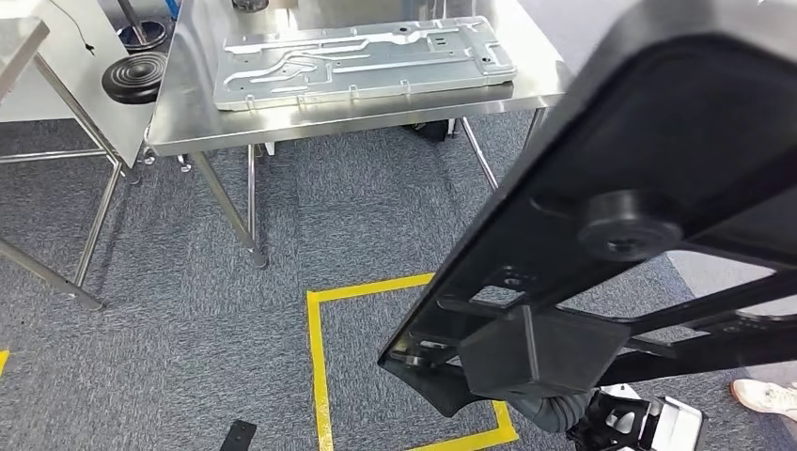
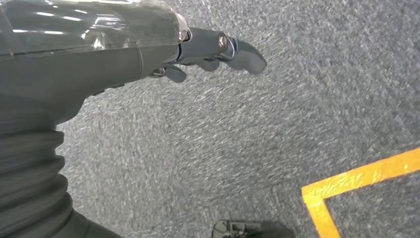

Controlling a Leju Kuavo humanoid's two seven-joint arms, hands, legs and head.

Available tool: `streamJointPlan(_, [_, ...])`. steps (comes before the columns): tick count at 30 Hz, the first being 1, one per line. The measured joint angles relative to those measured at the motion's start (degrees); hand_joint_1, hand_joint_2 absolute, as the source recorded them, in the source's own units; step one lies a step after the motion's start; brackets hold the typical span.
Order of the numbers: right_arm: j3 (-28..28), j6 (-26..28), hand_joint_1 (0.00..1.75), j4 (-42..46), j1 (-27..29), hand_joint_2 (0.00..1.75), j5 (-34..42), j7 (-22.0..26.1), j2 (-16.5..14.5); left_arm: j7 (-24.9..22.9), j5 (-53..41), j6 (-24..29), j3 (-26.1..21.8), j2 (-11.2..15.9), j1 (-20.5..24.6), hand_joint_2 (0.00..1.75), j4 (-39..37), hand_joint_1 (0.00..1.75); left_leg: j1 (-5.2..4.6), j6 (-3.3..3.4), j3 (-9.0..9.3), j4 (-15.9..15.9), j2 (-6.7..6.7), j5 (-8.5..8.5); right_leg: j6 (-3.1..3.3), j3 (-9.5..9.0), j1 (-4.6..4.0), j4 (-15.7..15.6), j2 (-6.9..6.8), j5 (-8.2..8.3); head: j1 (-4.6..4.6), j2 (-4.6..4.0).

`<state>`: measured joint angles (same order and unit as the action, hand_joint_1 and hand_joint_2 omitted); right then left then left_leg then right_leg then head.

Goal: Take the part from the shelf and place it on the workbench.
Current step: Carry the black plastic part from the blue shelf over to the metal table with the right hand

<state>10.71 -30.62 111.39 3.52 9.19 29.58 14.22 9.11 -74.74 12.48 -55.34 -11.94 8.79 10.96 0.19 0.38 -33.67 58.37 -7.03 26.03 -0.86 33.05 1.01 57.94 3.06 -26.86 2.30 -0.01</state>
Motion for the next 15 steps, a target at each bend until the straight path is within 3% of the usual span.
streamJointPlan(2, [0.0, -0.04, 1.75, 0.06, -0.1, 1.75, 0.34, 0.02, -0.01, 0.0, -0.17, 0.02, 0.02, 0.02, 0.06, 1.75, 0.01, 0.0, -0.15, -0.6, -0.78, 2.1, 2.15, 1.58, 0.49, -0.51, 0.31, -0.76, -0.75, 0.31, 0.01, 0.01])
streamJointPlan(4, [-0.01, -0.13, 1.75, 0.09, -0.04, 1.75, 0.45, 0.03, 0.0, 0.0, -0.31, 0.01, 0.05, 0.03, 0.37, 1.75, 0.02, 0.0, -0.03, -1.14, -3.67, 8.57, 5.22, 5.13, 0.79, -0.77, 0.33, -1.03, -1.6, 0.38, 0.02, 0.01])
streamJointPlan(6, [-0.02, -0.19, 1.75, 0.1, 0.14, 1.75, 0.47, 0.0, 0.01, 0.0, -0.34, -0.01, 0.08, 0.03, 0.43, 1.75, 0.01, 0.0, 0.36, -1.62, -6.78, 15.09, 6.37, 7.56, 0.82, -0.78, 0.28, -0.97, -2.41, 0.32, 0.02, 0.01])
streamJointPlan(7, [-0.02, -0.2, 1.75, 0.1, 0.27, 1.75, 0.49, -0.02, 0.01, 0.0, -0.34, -0.02, 0.09, 0.03, 0.35, 1.75, 0.01, 0.0, 0.52, -1.81, -7.11, 15.78, 6.52, 7.23, 0.76, -0.8, 0.31, -0.94, -2.73, 0.27, 0.03, 0.01])
streamJointPlan(8, [-0.02, -0.2, 1.75, 0.1, 0.42, 1.75, 0.5, -0.03, 0.01, 0.0, -0.34, -0.02, 0.09, 0.03, 0.27, 1.75, 0.01, 0.0, 0.68, -1.93, -6.22, 14.01, 6.61, 5.8, 0.64, -0.85, 0.36, -0.89, -2.95, 0.2, 0.03, 0.0])
streamJointPlan(11, [-0.02, -0.06, 1.75, 0.18, 1.06, 1.75, 0.54, 0.09, 0.01, 0.02, -0.33, -0.02, 0.09, 0.07, 0.25, 1.75, 0.02, 0.0, 0.83, -1.78, -0.29, 2.48, 6.8, 0.89, -0.07, -1.02, 0.33, -0.55, -3.32, -0.18, 0.02, 0.01])
streamJointPlan(12, [-0.02, -0.02, 1.75, 0.25, 1.38, 1.75, 0.54, 0.18, 0.01, 0.02, -0.33, -0.02, 0.09, 0.08, 0.25, 1.75, 0.02, 0.0, 0.74, -1.5, 0.74, 0.4, 6.8, 0.42, -0.38, -0.99, 0.23, -0.46, -3.38, -0.24, 0.02, 0.01])
streamJointPlan(15, [-0.02, 0.02, 1.75, 0.46, 2.19, 1.75, 0.54, 0.46, 0.01, -0.03, -0.33, -0.06, 0.09, 0.09, 0.11, 1.75, 0.02, 0.0, 0.48, -0.33, 0.89, -0.35, 6.7, 0.35, -1.44, -0.93, 0.29, -0.5, -3.43, -0.24, 0.02, -0.01])
